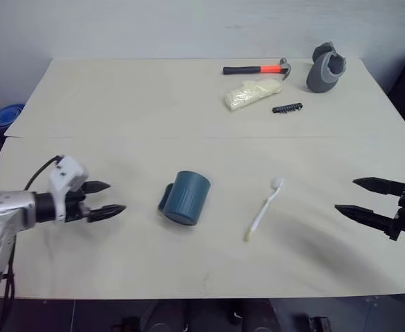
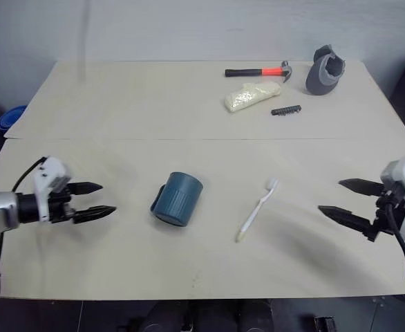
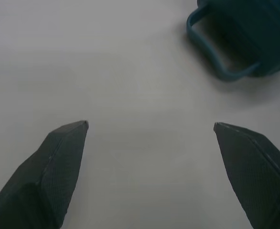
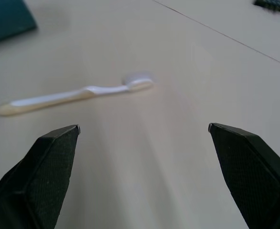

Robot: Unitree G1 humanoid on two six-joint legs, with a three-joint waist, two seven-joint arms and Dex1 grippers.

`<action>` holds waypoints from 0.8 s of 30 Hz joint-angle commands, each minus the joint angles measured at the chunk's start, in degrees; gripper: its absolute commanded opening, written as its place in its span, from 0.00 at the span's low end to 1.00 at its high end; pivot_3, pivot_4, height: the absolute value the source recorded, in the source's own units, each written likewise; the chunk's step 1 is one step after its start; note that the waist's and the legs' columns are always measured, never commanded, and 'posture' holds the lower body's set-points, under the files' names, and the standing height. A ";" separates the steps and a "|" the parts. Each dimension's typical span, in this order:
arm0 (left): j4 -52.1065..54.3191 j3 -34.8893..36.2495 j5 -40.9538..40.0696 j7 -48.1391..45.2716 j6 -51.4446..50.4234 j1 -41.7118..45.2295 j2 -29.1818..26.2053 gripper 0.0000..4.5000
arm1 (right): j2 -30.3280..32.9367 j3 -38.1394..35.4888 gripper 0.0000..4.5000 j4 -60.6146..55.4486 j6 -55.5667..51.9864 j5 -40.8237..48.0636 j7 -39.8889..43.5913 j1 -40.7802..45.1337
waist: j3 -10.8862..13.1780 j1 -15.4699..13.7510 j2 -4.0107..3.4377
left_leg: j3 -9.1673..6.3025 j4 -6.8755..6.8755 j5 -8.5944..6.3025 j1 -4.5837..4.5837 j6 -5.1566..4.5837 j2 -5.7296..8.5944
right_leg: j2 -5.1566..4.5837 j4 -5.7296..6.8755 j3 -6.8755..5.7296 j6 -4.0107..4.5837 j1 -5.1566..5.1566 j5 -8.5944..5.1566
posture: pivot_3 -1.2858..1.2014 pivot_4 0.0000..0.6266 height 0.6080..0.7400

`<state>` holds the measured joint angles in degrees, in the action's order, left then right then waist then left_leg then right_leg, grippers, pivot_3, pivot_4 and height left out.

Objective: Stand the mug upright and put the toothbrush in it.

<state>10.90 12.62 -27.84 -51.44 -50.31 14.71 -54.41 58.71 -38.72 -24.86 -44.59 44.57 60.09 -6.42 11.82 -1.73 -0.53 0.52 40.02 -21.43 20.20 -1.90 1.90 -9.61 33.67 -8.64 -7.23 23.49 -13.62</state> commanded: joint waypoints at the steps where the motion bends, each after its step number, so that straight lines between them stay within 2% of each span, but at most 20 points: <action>1: 3.88 -2.15 -5.35 5.75 -19.65 9.15 0.85 0.99 | 3.21 -2.74 1.00 -10.34 -7.85 14.42 -2.14 3.17 | -0.01 0.03 0.03 | 0.02 0.05 0.00 -0.02 0.00 -0.02 | 0.02 0.01 0.03 0.04 -0.01 0.05 | 0.52 0.24 1.00; 4: 3.30 -5.49 -5.16 12.06 -30.77 17.90 6.48 0.99 | 5.26 -0.78 1.00 -15.27 -9.45 21.12 -3.91 5.79 | -0.05 0.02 0.08 | 0.05 0.07 0.01 -0.11 0.00 -0.01 | 0.03 0.05 0.12 0.04 -0.08 0.08 | 0.52 0.24 1.00; 7: 3.19 -7.16 -4.37 17.06 -37.69 23.66 12.08 0.99 | 5.26 0.65 1.00 -16.44 -8.93 23.18 -5.84 7.54 | -0.03 -0.28 0.24 | 0.04 0.06 0.01 -0.06 0.01 0.00 | 0.06 -0.03 0.14 0.04 -0.05 0.08 | 0.52 0.24 1.00; 10: 3.12 -10.62 -3.84 19.04 -41.06 26.23 13.10 0.99 | 4.88 2.16 1.00 -16.65 -7.74 22.65 -7.21 8.59 | -0.01 -0.30 0.52 | 0.08 0.06 0.00 0.03 0.01 0.01 | 0.10 -0.10 0.12 0.03 0.02 0.08 | 0.52 0.24 1.00; 17: 1.96 -20.37 -3.46 19.03 -40.23 27.41 12.18 0.99 | 3.99 3.74 1.00 -18.44 -4.71 22.35 -7.72 8.54 | -0.03 -0.39 0.53 | 0.13 0.07 0.00 -0.03 0.05 -0.05 | 0.16 -0.08 0.20 0.03 0.00 0.08 | 0.52 0.24 1.00; 22: -0.69 -24.11 -2.22 19.25 -36.51 29.29 14.69 0.99 | 3.71 3.22 1.00 -18.31 -3.79 23.41 -8.70 8.46 | -0.03 -1.59 0.54 | 0.19 0.10 0.00 -0.08 0.05 -0.04 | 0.15 -0.06 0.34 0.03 -0.02 0.08 | 0.52 0.24 1.00; 24: -2.39 -25.33 -1.72 19.19 -35.81 30.49 15.43 0.91 | 3.61 3.39 1.00 -18.59 -3.46 23.35 -9.15 8.29 | -0.03 -2.09 0.54 | 0.16 0.17 0.00 -0.07 0.05 -0.04 | 0.15 -0.05 0.36 0.04 -0.04 0.08 | 0.52 0.24 1.00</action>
<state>9.87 -10.90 -29.95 -31.95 -86.71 44.78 -39.56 62.90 -34.07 -42.48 -49.17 66.98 51.37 1.75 11.79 -3.82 0.01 0.70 40.20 -21.42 20.13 -1.85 1.86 -9.46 33.63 -8.27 -7.18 23.45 -13.53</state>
